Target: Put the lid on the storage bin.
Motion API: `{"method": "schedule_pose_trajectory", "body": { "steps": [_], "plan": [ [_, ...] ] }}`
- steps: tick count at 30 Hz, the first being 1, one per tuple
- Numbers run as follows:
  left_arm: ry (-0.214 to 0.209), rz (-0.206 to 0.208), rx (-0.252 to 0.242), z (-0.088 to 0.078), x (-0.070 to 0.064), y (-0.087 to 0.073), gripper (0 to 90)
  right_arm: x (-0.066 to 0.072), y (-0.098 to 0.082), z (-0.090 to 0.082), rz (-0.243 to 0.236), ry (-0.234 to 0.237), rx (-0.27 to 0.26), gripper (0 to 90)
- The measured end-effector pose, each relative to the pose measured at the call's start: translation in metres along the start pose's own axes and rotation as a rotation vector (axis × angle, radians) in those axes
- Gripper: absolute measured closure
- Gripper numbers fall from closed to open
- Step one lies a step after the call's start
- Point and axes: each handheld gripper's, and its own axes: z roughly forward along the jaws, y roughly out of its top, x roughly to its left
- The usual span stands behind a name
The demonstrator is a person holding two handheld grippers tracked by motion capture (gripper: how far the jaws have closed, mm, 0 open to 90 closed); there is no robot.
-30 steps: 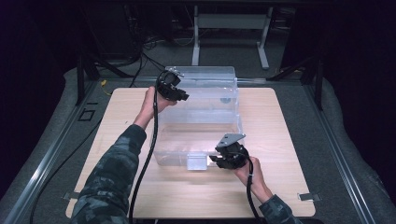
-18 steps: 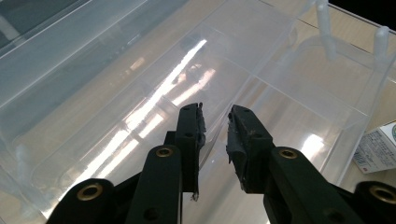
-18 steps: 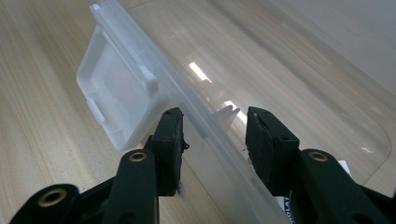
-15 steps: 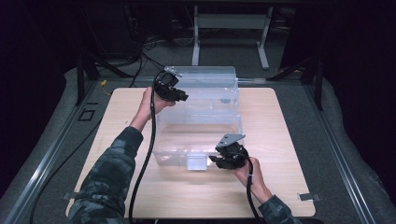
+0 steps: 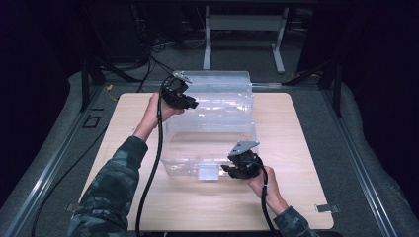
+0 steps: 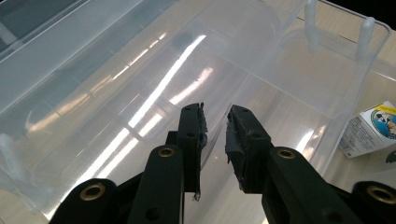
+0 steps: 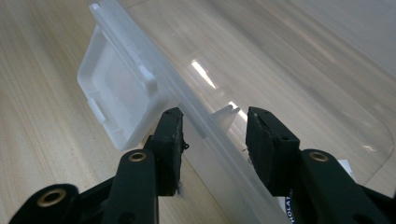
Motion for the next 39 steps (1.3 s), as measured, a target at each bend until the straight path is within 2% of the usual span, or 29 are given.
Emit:
{"method": "schedule_pose_trajectory", "body": {
  "steps": [8, 13, 14, 22, 26, 39],
  "plan": [
    [-0.001, 0.024, 0.006, -0.007, -0.007, -0.001, 75.5, 0.001, 0.0, 0.0, -0.003, -0.001, 0.004, 56.3],
    [0.01, 0.057, 0.002, -0.012, -0.013, -0.004, 75.7, 0.001, 0.001, 0.001, 0.0, -0.004, 0.01, 56.0],
    [0.009, 0.048, -0.007, -0.013, -0.015, -0.005, 75.7, 0.001, 0.001, 0.001, 0.0, -0.005, 0.01, 56.0],
    [0.005, 0.068, -0.024, -0.021, -0.023, -0.011, 75.9, 0.001, 0.001, 0.0, -0.003, -0.003, 0.026, 55.5],
    [0.015, 0.085, -0.031, -0.024, -0.028, -0.015, 76.0, 0.001, 0.001, 0.0, -0.003, -0.004, 0.031, 55.4],
    [0.015, 0.095, -0.053, -0.032, -0.039, -0.025, 76.3, 0.001, 0.002, 0.0, -0.003, -0.004, 0.034, 55.2]
  ]
}}
